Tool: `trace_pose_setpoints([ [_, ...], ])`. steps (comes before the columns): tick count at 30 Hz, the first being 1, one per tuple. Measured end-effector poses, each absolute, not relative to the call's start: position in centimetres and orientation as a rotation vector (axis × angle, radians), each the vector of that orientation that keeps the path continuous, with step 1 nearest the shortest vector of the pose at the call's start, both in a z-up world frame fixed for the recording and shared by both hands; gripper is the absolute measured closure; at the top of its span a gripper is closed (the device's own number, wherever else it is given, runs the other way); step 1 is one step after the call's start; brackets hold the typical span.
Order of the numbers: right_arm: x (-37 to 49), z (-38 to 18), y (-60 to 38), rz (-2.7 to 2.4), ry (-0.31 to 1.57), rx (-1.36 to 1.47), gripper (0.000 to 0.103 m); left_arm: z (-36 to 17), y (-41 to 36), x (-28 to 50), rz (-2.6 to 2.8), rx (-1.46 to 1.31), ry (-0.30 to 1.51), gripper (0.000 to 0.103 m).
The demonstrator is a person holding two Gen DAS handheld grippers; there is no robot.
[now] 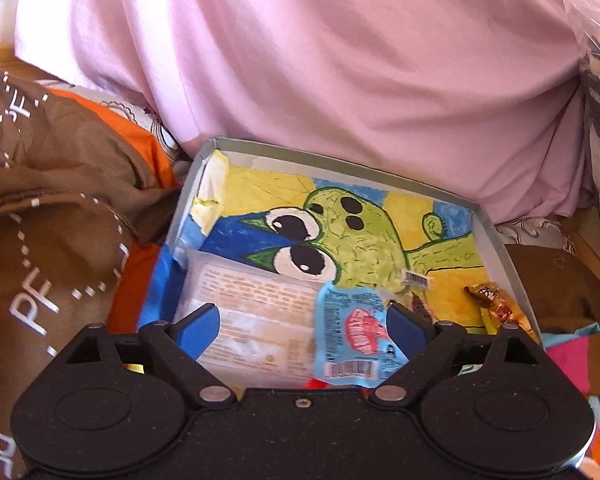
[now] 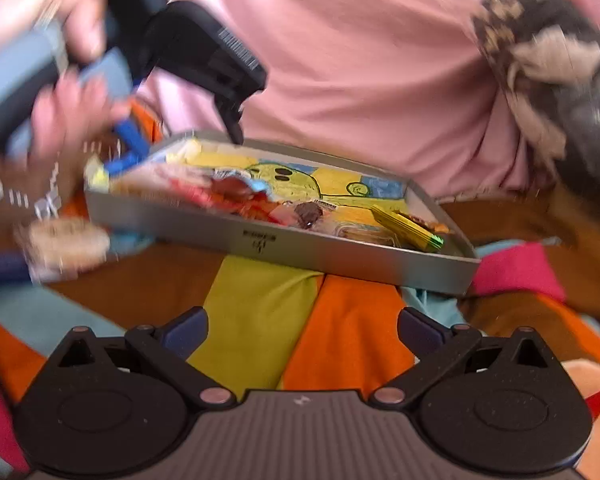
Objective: Organize snacks
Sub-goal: 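Lower the blue pack and orange into the silver tray and open both tools, then withdraw both tools from the tray back over the remaining snacks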
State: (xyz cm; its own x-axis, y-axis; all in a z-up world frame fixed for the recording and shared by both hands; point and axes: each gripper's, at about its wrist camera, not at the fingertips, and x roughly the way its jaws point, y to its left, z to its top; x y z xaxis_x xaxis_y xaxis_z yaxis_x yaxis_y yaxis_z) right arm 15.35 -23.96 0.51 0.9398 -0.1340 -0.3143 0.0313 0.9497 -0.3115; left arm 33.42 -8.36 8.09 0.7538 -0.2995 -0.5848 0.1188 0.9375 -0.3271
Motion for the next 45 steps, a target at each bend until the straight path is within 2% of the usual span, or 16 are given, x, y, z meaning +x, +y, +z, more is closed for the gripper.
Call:
trace_pose_setpoints([
  [7, 15.7, -2.0, -21.5, -0.182, 0.327, -0.483, 0.001, 8.5, -7.0, 34.7, -0.276, -0.162, 0.645, 0.012],
  [13, 15.9, -2.2, -20.9, -0.244, 0.285, -0.521, 0.006, 7.6, -5.2, 35.9, -0.285, -0.215, 0.592, 0.012],
  [17, 16.6, -0.3, -21.9, -0.315, 0.247, -0.441, 0.006, 6.5, -3.7, 36.4, -0.262, -0.29, 0.605, 0.012],
  [30, 24.6, 8.8, -23.1, -0.485, -0.105, -0.296, 0.001, 5.9, -3.3, 36.1, -0.236, -0.253, 0.542, 0.011],
  [36, 30.3, 7.9, -24.2, -0.544, -0.028, -0.322, 0.001, 6.0, -3.0, 35.6, -0.211, -0.239, 0.552, 0.011],
  [45, 32.4, 8.5, -23.8, -0.536, -0.02, -0.346, 0.001, 6.2, -2.6, 34.7, -0.192, -0.23, 0.577, 0.011],
])
